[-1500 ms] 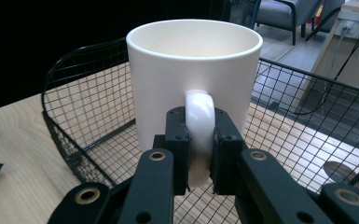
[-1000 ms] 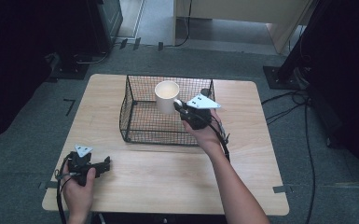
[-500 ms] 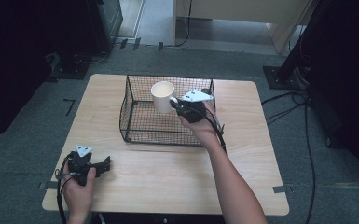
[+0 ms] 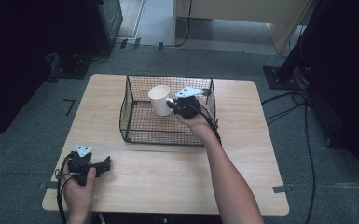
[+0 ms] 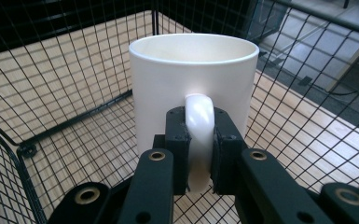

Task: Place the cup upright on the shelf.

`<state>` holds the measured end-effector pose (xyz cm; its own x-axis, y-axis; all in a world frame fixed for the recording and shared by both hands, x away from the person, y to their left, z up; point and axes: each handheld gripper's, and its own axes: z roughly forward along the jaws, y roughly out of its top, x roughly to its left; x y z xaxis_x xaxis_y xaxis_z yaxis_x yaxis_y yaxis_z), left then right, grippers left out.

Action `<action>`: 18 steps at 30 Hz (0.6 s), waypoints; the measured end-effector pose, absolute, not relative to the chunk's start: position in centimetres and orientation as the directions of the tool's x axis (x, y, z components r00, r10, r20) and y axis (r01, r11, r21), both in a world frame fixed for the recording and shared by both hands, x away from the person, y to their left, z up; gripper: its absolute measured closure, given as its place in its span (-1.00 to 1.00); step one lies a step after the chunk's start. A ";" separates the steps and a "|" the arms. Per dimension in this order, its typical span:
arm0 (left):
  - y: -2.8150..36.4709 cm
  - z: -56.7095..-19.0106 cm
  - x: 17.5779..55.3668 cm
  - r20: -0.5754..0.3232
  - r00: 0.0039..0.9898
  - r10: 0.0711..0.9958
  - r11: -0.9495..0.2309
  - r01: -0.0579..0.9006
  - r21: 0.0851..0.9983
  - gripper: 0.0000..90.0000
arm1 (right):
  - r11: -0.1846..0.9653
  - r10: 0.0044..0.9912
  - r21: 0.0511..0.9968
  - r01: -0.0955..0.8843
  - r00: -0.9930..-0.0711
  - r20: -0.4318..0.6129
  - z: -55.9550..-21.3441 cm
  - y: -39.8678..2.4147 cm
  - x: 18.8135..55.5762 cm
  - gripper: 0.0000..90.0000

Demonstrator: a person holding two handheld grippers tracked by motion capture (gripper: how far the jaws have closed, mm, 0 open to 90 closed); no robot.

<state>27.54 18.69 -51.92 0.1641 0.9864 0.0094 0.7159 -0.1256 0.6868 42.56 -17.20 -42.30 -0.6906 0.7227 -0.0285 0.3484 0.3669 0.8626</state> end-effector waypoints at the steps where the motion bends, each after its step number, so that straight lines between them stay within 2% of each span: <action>1: 18.7 -51.9 27.5 0.009 0.164 0.986 -0.126 0.716 0.687 -1.00 | 0.378 0.720 0.856 0.352 -0.694 -0.032 -42.4 -17.1 42.7 0.79; 10: 18.7 -51.9 27.5 0.009 0.164 0.986 -0.126 0.716 0.687 -1.00 | 0.473 0.677 0.800 0.370 -0.734 -0.061 -43.3 -15.9 43.4 0.79; 18: 18.7 -51.9 27.5 0.010 0.164 0.986 -0.126 0.716 0.687 -1.00 | 0.472 0.684 0.788 0.395 -0.728 -0.044 -43.7 -16.0 43.7 0.79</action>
